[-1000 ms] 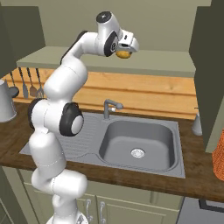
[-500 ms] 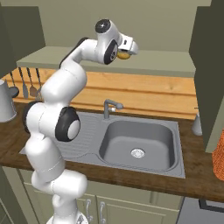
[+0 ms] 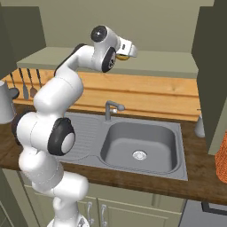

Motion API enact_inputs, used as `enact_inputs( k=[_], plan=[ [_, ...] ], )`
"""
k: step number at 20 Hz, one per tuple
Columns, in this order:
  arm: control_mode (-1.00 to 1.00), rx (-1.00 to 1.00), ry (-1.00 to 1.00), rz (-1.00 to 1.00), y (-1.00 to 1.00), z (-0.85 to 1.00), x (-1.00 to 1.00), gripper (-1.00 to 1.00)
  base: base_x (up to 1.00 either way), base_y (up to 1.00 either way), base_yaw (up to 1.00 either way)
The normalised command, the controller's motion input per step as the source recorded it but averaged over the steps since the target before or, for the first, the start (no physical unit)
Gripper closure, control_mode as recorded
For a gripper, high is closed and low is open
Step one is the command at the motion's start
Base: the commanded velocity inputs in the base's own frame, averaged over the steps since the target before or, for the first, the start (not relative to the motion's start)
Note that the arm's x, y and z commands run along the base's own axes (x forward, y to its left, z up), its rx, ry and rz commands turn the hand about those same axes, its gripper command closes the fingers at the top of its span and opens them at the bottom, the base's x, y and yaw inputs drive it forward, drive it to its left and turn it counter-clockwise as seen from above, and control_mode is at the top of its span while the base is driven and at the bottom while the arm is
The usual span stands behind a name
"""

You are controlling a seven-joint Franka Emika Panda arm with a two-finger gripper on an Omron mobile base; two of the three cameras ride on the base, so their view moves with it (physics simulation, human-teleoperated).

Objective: Open the cabinet, pick up the bread from the cabinet and place it in the basket. Then move the basket to the dining counter.

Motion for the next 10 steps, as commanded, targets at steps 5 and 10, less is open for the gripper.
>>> enact_inputs(
  k=[5,10],
  plan=[
    [-1.0,-0.06,-0.03,-0.05,0.3,0.37,-1.0,1.0,0.0,0.0,0.0],
    [-1.0,0.0,0.02,0.0,0.17,0.65,-1.0,1.0,0.0,0.0,0.0]
  ],
)
